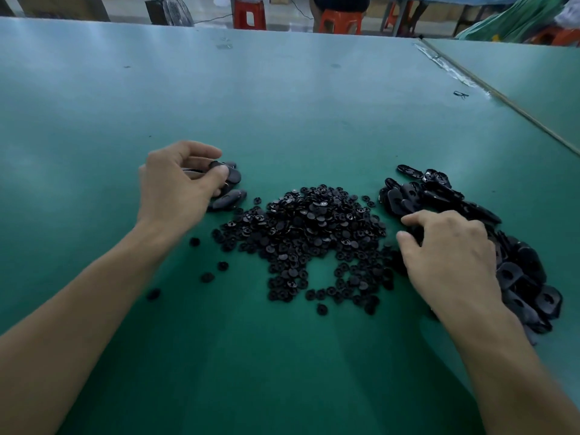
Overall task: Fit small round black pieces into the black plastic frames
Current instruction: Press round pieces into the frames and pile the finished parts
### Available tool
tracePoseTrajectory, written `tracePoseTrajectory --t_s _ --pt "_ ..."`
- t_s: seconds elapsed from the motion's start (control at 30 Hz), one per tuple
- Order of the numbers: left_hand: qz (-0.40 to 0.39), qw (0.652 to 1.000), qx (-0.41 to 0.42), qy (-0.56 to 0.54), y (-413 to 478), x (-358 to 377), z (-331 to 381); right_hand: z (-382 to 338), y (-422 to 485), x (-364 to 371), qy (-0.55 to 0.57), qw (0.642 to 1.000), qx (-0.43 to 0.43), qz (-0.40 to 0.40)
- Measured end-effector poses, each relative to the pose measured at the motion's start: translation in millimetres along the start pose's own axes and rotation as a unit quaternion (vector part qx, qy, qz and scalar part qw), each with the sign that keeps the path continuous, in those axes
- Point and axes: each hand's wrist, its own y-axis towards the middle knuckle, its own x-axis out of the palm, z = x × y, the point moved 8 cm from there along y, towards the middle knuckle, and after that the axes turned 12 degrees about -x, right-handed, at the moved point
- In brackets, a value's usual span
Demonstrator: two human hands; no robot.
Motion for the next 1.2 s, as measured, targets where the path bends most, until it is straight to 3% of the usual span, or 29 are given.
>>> tracePoseTrajectory --t_s 0.3,0.47,0.6,0.77,0.83,0.93,1.03,1.1,1.2 --pt "0.056 0.978 0.038 0.195 5 -5 -15 -1 -1 -10 0.112 0.989 -0.010 0.092" --pt "0.056 0.980 0.061 0.181 -6 3 4 -3 -1 -18 0.093 0.984 -0.030 0.151" --pt "-0.041 0.990 0.095 0.100 -38 29 34 1 2 -17 0.090 0.984 -0.033 0.151" --pt "-0.195 0.979 0.019 -0.058 -84 68 35 -16 2 -19 0.191 0.955 -0.113 0.195" --pt "-0.220 0.969 0.004 -0.109 -94 75 30 -27 2 -15 0.307 0.925 -0.137 0.180" --pt "-0.227 0.965 -0.001 -0.128 -97 76 23 -42 1 4 0.475 0.863 -0.143 0.095" --pt "-0.246 0.961 0.008 -0.123 -98 79 19 -55 -1 14 0.537 0.827 -0.162 0.033" --pt "-0.260 0.959 0.023 -0.108 -101 81 19 -59 -2 18 0.555 0.817 -0.158 0.012" --pt "-0.266 0.956 0.017 -0.123 -102 82 18 -52 -3 21 0.527 0.839 -0.136 0.029"
